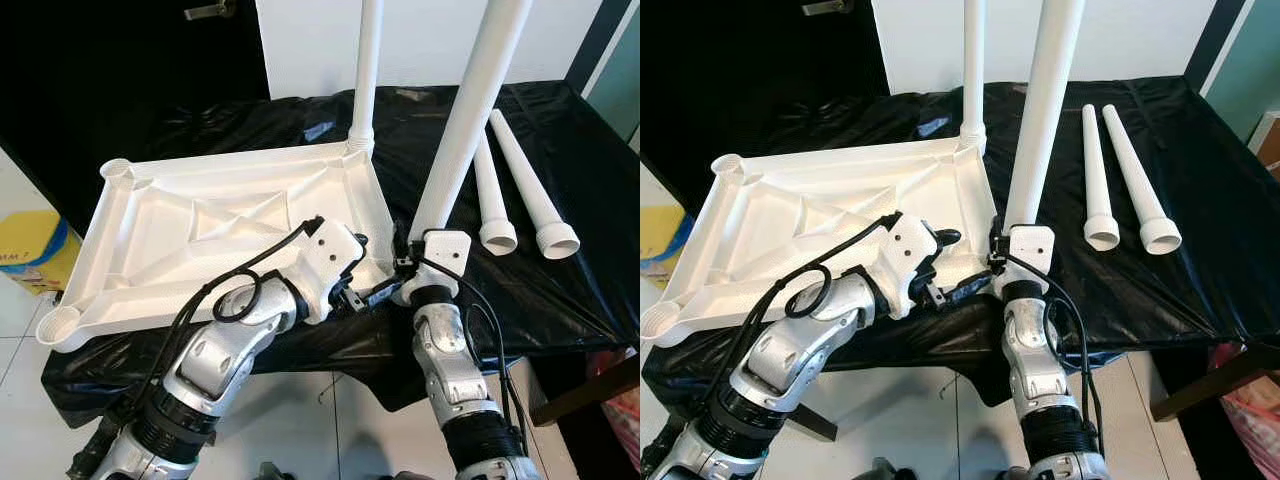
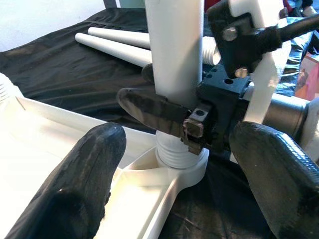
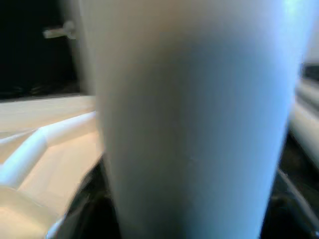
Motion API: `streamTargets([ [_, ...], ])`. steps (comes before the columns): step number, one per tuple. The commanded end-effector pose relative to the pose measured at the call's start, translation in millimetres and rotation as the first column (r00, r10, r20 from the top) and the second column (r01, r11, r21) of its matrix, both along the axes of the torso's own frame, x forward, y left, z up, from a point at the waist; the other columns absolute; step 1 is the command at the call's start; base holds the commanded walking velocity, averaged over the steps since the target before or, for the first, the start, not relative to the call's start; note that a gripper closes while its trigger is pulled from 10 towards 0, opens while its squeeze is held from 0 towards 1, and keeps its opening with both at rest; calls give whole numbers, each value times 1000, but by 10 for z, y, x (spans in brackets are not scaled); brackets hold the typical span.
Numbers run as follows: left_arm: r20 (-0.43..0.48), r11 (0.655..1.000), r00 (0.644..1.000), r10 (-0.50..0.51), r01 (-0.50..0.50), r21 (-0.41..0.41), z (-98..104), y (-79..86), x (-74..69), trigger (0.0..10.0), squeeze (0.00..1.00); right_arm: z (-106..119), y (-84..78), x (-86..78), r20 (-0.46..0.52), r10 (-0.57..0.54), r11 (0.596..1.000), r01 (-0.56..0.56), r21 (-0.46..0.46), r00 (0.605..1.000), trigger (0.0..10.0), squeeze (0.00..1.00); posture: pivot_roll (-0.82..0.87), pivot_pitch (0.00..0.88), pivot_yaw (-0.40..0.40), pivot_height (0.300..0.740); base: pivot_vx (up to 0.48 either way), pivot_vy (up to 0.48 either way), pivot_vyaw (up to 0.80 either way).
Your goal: Building children table
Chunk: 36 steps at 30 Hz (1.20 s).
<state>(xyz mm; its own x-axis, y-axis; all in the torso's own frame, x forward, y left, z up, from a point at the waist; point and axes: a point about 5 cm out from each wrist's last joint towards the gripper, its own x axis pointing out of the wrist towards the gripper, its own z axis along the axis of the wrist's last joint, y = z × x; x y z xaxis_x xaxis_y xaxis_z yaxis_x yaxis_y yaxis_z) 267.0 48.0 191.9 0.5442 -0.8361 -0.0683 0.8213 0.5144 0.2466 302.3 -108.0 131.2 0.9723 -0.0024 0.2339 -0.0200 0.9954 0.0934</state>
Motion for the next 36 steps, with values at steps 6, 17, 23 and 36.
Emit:
streamTargets([
  [6,-4,998,998,-59,59,11,-12,-34,-42,10000,0,-84,-85,-65,-12,72,997,-71,43,997,10000,1000,-2,59,30,740,0,0,0],
  [17,-1,997,997,-73,73,17,-29,-61,-32,10000,0,17,-371,-34,1,342,932,-339,-128,940,10000,0,-22,43,34,740,0,0,0],
  [23,-4,997,997,-74,74,20,-46,-66,-28,10000,0,36,-449,24,-33,421,892,-421,-168,906,10000,0,-22,36,32,740,0,0,0],
  [36,-17,998,999,-50,51,45,-147,-37,-24,10000,0,18,-541,207,-133,504,816,-521,-250,853,0,0,-9,41,21,740,0,0,0],
])
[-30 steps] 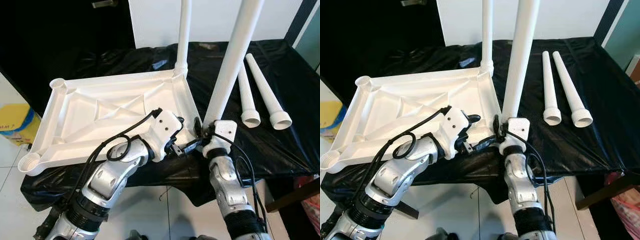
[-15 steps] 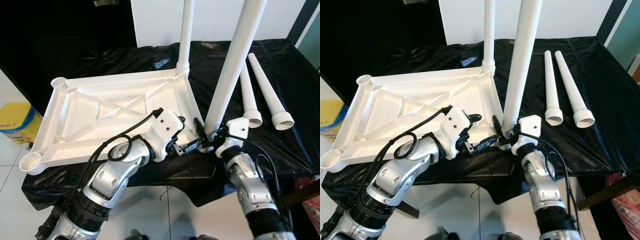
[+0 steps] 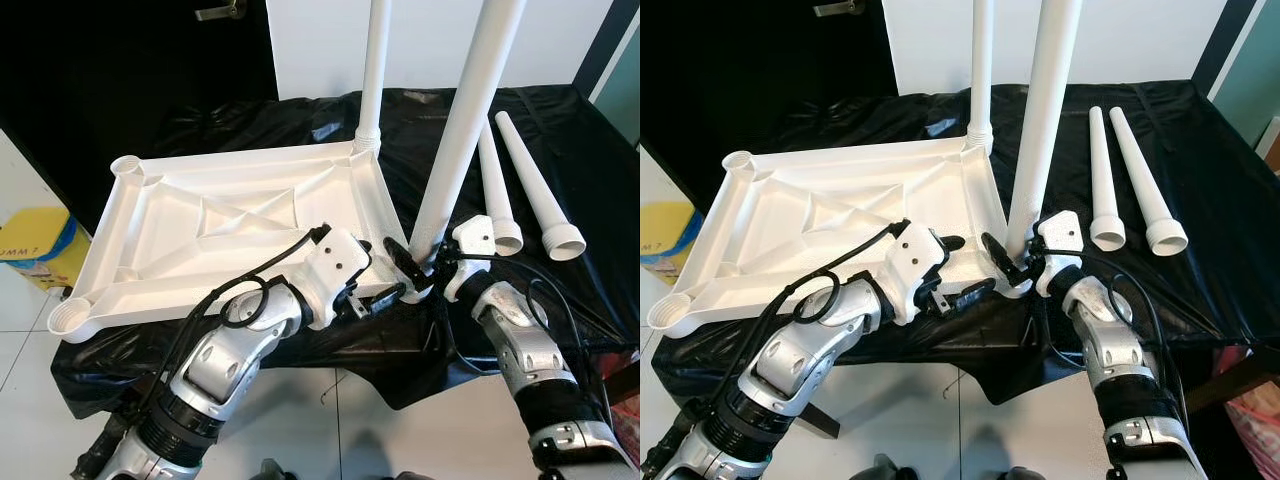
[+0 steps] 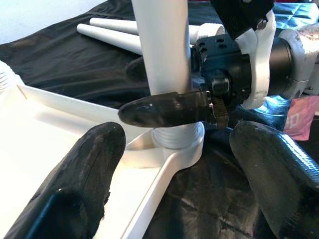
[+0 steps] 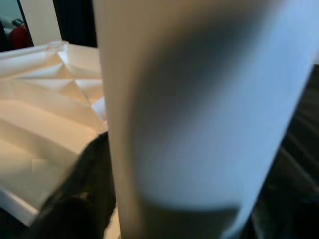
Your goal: Building children table
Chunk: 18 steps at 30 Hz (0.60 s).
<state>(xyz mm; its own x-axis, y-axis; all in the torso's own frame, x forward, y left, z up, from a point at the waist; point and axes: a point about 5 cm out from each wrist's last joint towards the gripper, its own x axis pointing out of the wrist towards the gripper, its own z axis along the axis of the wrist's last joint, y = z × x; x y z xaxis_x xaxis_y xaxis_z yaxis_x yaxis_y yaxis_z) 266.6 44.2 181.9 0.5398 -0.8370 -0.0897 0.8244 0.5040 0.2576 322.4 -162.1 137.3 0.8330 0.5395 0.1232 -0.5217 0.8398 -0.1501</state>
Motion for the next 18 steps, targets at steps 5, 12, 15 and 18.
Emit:
streamTargets([
  [5,-10,999,999,-33,33,16,-35,10,-8,10000,0,-73,-22,15,-35,11,1000,-11,-17,999,0,0,-8,41,19,740,0,0,0],
  [12,-5,999,1000,-29,29,13,-30,14,0,10000,0,-123,-67,19,-59,-33,999,32,-6,998,10000,0,-13,42,23,740,0,0,0],
  [15,-4,999,1000,-30,30,14,-27,14,5,10000,0,-137,-81,21,-71,-67,998,67,7,995,10000,0,-15,46,27,740,0,0,0],
  [18,-3,999,1000,-31,31,14,-25,14,9,10000,0,-154,-88,25,-85,-109,994,110,11,990,10000,0,-17,47,28,740,0,0,0],
])
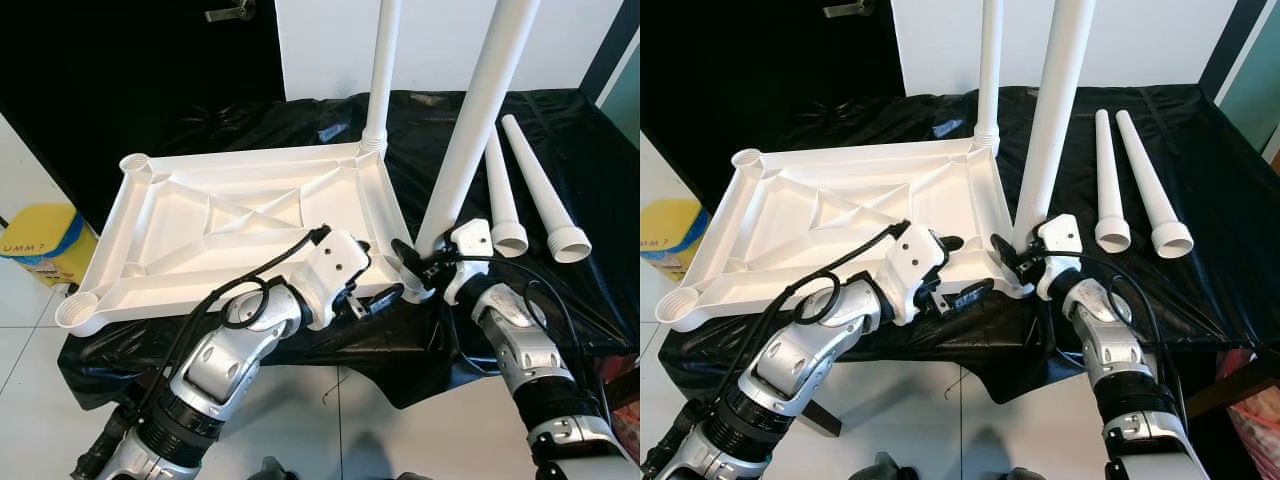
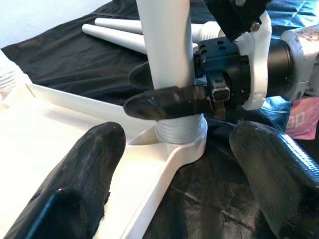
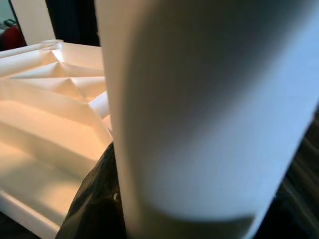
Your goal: Building children table
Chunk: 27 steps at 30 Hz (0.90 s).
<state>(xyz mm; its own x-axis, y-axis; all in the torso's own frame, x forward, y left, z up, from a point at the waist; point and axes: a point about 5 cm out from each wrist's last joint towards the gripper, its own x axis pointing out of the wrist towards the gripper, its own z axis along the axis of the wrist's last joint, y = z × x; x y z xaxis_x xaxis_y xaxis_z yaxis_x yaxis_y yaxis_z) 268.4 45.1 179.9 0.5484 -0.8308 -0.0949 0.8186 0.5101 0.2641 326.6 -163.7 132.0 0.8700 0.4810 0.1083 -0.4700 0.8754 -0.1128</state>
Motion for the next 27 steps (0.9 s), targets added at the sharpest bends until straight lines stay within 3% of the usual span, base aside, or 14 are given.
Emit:
streamTargets([
  [1,-7,999,999,-43,43,7,-7,4,-9,10000,0,-132,-65,-9,-73,-99,995,98,-20,992,10000,0,-21,51,32,740,0,0,0],
  [7,-7,999,999,-44,44,8,-11,3,-9,10000,0,-150,-34,-16,-83,-133,991,133,-3,988,10000,0,-22,52,33,740,0,0,0],
  [9,-8,999,999,-46,46,7,-13,2,-12,10000,0,-179,34,-35,-96,-189,981,192,13,977,10000,0,-21,53,34,740,0,0,0],
  [10,-10,999,999,-48,48,7,-15,2,-17,10000,0,-235,135,-84,-125,-325,943,332,37,937,10000,0,-21,55,32,740,0,0,0],
  [15,-11,999,999,-48,48,6,-15,1,-22,10000,0,-285,213,-130,-156,-404,908,416,50,901,10000,0,-20,59,28,740,0,0,0],
  [20,-18,999,999,-47,47,3,-32,-2,-43,10000,0,-332,296,-193,-189,-551,820,569,61,813,10000,0,-14,69,24,740,0,0,0],
  [27,-21,999,998,-51,51,0,-35,-9,-52,10000,0,-281,368,-206,-185,-543,822,563,79,819,10000,0,-21,70,26,740,0,0,0],
])
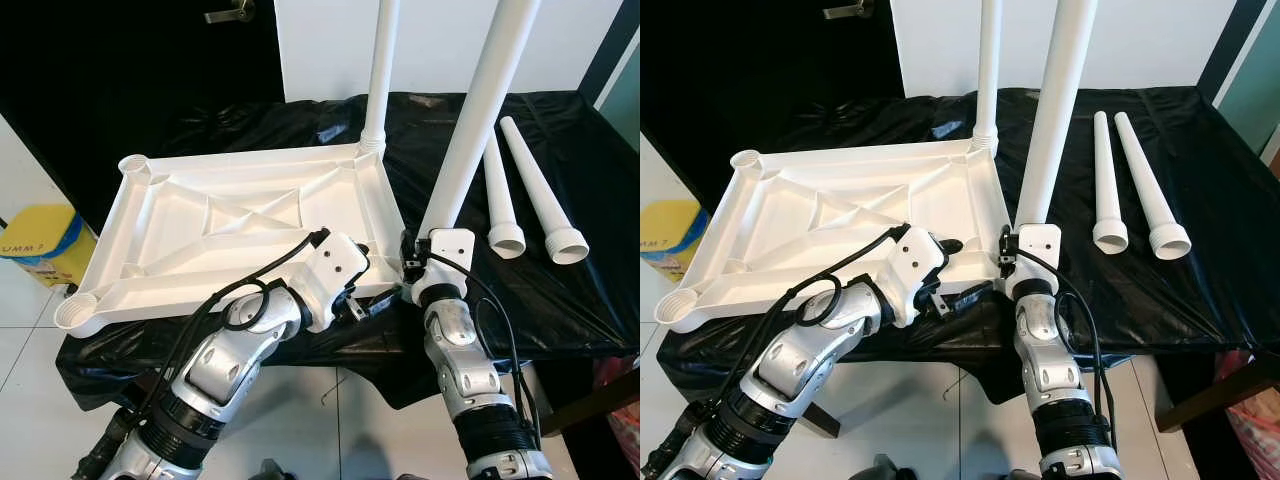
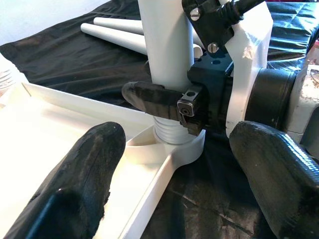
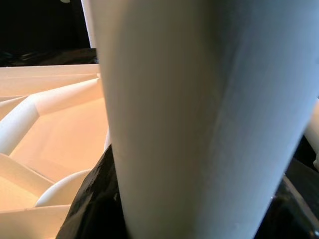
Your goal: Building children table
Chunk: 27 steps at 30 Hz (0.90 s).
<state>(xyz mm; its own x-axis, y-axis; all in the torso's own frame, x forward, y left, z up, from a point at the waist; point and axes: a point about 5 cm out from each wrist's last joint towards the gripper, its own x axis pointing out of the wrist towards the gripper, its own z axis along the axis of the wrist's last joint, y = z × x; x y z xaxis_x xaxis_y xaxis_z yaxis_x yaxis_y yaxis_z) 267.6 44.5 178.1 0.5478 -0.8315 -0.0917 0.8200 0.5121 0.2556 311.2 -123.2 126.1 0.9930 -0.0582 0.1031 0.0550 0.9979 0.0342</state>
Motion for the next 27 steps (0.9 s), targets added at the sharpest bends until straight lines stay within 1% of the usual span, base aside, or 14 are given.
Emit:
streamTargets([
  [1,-15,999,998,-54,54,8,-18,-7,-45,10000,0,-204,-36,-57,-113,-39,999,41,10,993,10000,0,-21,70,26,740,0,0,0],
  [9,-14,999,998,-53,54,8,-14,-6,-41,10000,0,-180,-31,-85,-110,-66,998,67,1,992,10000,0,-22,70,24,740,0,0,0],
  [10,-14,998,998,-55,55,8,-15,-7,-44,10000,0,-165,-40,-87,-102,-65,998,65,-4,993,10000,1000,-23,69,23,740,0,0,0],
  [13,-14,998,998,-56,56,8,-16,-9,-47,10000,0,-155,-47,-89,-96,-63,998,63,-8,993,10000,1000,-23,68,23,740,0,0,0],
  [15,-13,998,998,-58,58,8,-14,-12,-51,10000,0,-112,-53,-101,-63,-30,1000,30,5,998,10000,1000,-23,64,21,740,0,0,0],
  [16,-13,998,998,-58,58,8,-14,-12,-51,10000,0,-112,-53,-101,-63,-30,1000,30,5,998,10000,1000,-23,64,21,740,0,0,0],
  [17,-11,998,998,-59,59,7,-11,-12,-50,10000,0,-72,-50,-129,-25,35,999,-34,32,999,10000,1000,-23,63,21,740,0,0,0],
  [18,-11,998,998,-59,59,8,-12,-13,-50,10000,0,-61,-71,-144,-11,58,998,-57,30,998,10000,1000,-24,60,18,740,0,0,0],
  [22,-11,998,998,-58,58,8,-13,-15,-51,10000,0,-51,-115,-164,4,91,996,-91,14,996,10000,1000,-24,58,16,740,0,0,0],
  [24,-10,998,998,-59,59,8,-15,-16,-51,10000,0,-45,-172,-185,11,156,988,-156,-5,988,10000,1000,-25,56,17,740,0,0,0],
  [25,-11,998,998,-59,59,8,-17,-16,-51,10000,0,-35,-197,-190,19,201,979,-201,-20,979,10000,980,-28,55,17,740,0,0,0],
  [26,-11,998,998,-59,59,8,-17,-16,-51,10000,0,-35,-197,-190,19,201,979,-201,-20,979,10000,980,-28,55,17,740,0,0,0],
  [27,-11,998,998,-60,60,10,-23,-15,-51,10000,0,-16,-225,-188,29,245,969,-244,-40,969,10000,0,-30,54,19,740,0,0,0],
])
